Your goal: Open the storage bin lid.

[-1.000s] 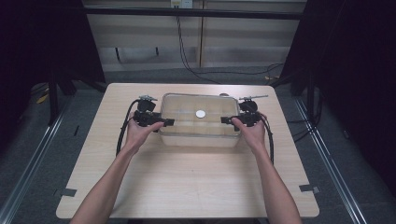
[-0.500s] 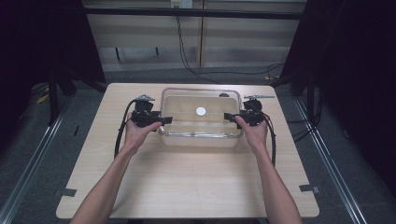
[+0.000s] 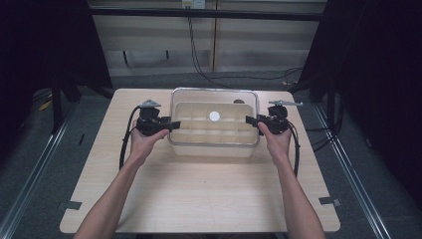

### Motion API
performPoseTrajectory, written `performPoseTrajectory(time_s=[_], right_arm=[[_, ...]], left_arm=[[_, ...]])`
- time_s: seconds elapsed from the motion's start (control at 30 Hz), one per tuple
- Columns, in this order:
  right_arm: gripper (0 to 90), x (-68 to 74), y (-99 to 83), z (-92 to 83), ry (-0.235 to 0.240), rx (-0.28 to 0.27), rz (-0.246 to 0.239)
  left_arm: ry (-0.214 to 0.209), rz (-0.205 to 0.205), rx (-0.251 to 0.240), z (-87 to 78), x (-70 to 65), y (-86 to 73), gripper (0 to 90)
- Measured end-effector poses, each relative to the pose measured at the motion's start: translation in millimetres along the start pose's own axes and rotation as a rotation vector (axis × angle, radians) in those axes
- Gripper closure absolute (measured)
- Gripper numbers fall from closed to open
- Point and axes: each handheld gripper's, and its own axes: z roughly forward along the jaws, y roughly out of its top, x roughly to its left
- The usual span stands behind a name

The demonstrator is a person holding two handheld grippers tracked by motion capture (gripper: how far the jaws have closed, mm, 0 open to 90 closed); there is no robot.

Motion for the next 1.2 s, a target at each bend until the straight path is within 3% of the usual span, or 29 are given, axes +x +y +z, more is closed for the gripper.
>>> performPoseTrajectory(time_s=[0.23,0.67,0.73,0.93,1.2], right_arm=[[53.8,0.6,-0.6,-10.0,0.017,-0.042,0.018],[61.6,1.1,2.1,-26.3,0.053,-0.082,0.032],[61.9,1.3,2.2,-27.3,0.054,-0.082,0.031],[64.4,9.4,1.2,-39.6,0.046,-0.111,0.004],[67.0,10.1,-2.7,-48.9,0.071,-0.144,0.010]], left_arm=[[0.014,0.038,-0.003,-7.1,-4.4,3.2,50.7],[-0.013,0.040,-0.060,-20.1,-4.6,4.9,61.9],[-0.021,0.023,-0.069,-21.9,-4.2,5.0,62.9],[-0.026,0.046,-0.086,-34.5,-8.0,4.0,69.3],[-0.028,0.064,-0.106,-41.8,-13.6,3.1,72.2]])
